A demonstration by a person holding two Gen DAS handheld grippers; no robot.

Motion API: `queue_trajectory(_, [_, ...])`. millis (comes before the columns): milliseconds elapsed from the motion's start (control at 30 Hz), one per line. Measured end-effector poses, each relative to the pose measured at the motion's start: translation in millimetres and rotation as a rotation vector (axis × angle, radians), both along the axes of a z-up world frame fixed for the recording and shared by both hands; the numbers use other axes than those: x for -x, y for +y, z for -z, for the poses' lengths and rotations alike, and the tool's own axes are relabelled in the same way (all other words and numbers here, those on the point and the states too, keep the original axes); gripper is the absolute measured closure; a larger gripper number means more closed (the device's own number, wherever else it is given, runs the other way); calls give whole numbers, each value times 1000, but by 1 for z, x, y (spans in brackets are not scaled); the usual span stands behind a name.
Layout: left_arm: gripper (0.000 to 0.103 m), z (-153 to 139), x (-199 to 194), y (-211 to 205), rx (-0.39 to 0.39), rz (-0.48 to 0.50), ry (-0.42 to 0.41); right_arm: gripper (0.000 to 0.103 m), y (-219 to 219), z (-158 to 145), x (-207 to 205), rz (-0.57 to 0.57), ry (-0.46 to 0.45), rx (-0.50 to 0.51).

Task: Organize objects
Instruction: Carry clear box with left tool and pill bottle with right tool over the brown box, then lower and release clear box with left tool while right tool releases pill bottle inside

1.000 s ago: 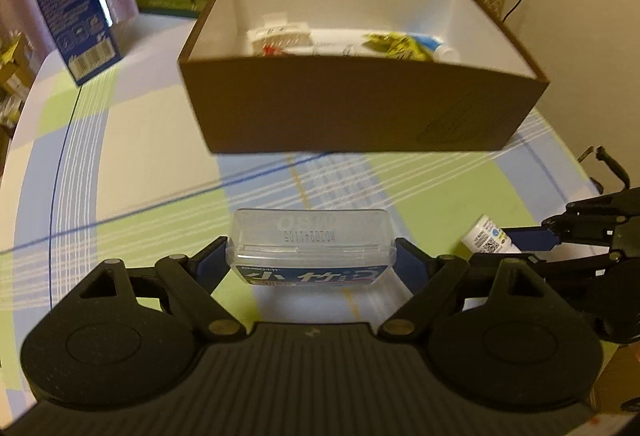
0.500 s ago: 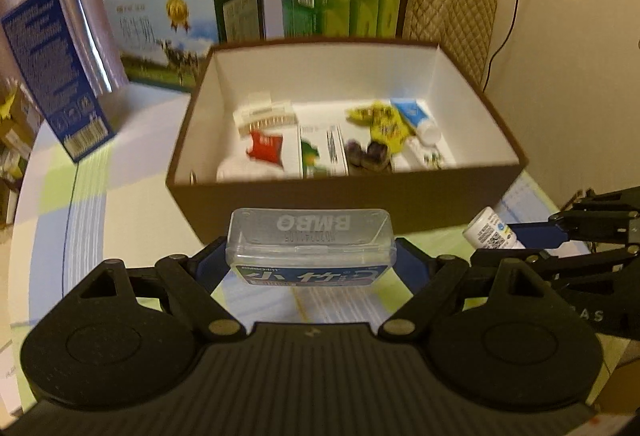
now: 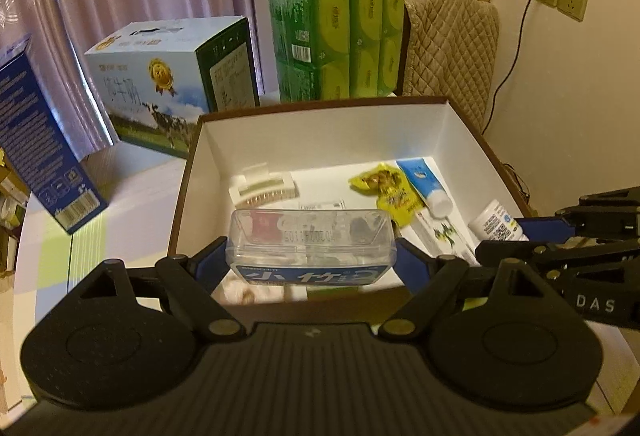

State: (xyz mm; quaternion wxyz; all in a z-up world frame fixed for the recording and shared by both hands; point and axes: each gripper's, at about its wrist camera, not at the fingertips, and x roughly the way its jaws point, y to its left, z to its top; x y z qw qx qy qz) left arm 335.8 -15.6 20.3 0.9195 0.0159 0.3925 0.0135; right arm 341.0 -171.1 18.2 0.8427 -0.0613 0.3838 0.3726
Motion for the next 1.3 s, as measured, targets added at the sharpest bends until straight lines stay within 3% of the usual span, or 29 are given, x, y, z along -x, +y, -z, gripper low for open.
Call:
queue_trajectory(300, [19,13,-40,10,-17,-6,25,79,15,9,-46,41,1,3])
queue_trajectory(767, [19,41,-103,16,-13,10,89,79,41,43,-106,81,113,13])
queue_trajectory(1300, [19,66,-144,20,15,-6,142,79,50,68,-136,120,170,44])
